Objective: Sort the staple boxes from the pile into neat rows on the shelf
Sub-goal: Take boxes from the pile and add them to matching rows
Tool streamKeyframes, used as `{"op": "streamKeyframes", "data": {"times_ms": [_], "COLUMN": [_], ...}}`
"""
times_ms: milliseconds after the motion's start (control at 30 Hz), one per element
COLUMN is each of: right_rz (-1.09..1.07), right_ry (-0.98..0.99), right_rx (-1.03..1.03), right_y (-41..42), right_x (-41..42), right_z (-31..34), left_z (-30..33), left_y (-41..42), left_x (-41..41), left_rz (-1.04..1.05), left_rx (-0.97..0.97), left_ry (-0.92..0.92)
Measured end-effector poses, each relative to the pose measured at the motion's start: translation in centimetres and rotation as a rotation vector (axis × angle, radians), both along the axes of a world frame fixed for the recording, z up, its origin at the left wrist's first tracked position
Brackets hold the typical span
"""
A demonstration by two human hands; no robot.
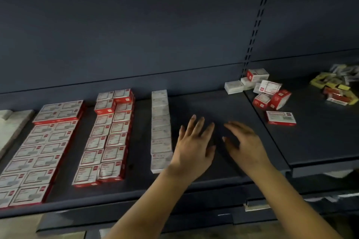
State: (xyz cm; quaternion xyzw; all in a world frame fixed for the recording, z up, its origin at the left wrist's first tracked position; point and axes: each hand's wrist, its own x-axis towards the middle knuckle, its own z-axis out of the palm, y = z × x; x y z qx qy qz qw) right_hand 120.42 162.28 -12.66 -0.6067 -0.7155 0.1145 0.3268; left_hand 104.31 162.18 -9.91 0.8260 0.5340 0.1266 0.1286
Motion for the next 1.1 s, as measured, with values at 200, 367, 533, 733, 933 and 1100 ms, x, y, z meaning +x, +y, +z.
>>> {"op": "streamKeyframes", "data": {"times_ms": [200, 367, 533, 733, 933, 1100], "right_rz": [-0.092, -0.196, -0.215, -0.179, -0.029, 0.129], "right_ry": [0.009, -0.067, -0.164, -0.098, 0.099, 0.215], "right_rx": [0.089, -0.041, -0.313, -0.205, -0.053, 0.064], "right_y": [0.2, 2.9, 5.6, 5.9, 3.6, 1.2], "right_x": [7.0, 12.1, 14.1, 13.8, 10.5, 6.3], "right_z": [-0.9, -0.5, -0.4, -1.3, -0.7, 1.5], "left_z": [-1.5, -1.7, -1.3, -1.5, -3.0, -2.6], "left_y": [0.0, 0.7, 1.3, 1.6, 0.8, -0.2], "left_x": [6.4, 8.7, 8.4, 6.8, 6.2, 6.9], "left_rz": [-0.013, -0.010, 0.043, 0.096, 0.176, 0.464], "left_rx": [-0.039, -0.032, -0.039, -0.037, 0.103, -0.211], "left_ry": [0.012, 0.037, 0.097, 0.098, -0.408, -1.032]}}
